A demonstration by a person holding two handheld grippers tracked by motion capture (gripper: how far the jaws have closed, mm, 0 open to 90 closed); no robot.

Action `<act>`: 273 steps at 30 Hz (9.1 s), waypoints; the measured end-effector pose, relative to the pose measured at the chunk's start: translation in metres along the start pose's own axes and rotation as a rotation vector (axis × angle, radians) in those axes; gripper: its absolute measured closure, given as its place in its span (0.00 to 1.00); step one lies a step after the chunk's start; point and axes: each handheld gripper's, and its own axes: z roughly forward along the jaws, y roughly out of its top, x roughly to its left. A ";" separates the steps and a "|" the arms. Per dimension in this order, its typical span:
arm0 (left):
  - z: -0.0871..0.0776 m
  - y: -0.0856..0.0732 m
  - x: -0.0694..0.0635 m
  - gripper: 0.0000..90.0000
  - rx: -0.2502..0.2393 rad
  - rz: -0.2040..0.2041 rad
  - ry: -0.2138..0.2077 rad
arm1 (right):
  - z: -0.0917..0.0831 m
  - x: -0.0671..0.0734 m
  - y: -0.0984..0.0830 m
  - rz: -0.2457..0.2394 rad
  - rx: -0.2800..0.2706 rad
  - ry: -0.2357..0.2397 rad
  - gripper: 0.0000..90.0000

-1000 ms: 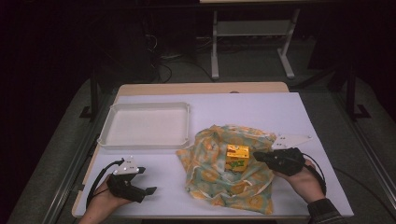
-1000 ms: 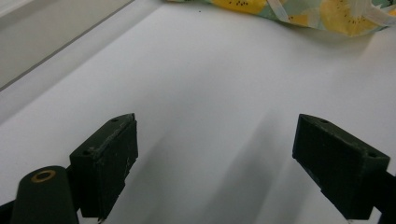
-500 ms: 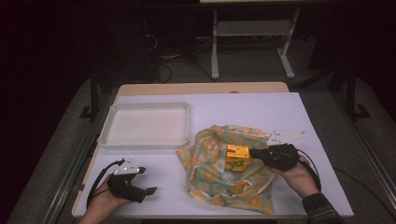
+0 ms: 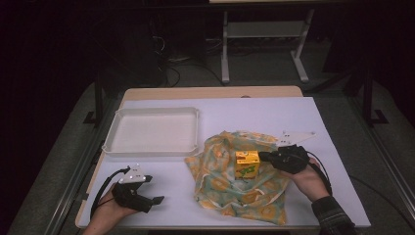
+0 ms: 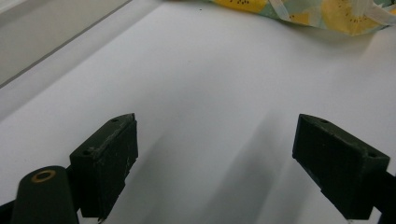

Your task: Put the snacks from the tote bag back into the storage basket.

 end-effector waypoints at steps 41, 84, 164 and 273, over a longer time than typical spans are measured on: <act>0.000 0.000 -0.001 0.15 0.005 0.001 0.001 | 0.000 0.000 0.017 -0.020 -0.028 -0.024 0.80; -0.002 0.008 -0.006 0.15 -0.009 0.002 -0.014 | -0.066 0.016 -0.087 0.130 0.036 -0.173 0.36; 0.091 0.213 -0.074 0.22 0.021 0.228 -0.178 | -0.060 0.012 -0.107 0.157 0.092 -0.227 0.26; 0.023 0.226 -0.023 0.58 -0.108 0.093 -0.162 | -0.061 0.008 -0.109 0.157 0.098 -0.220 0.24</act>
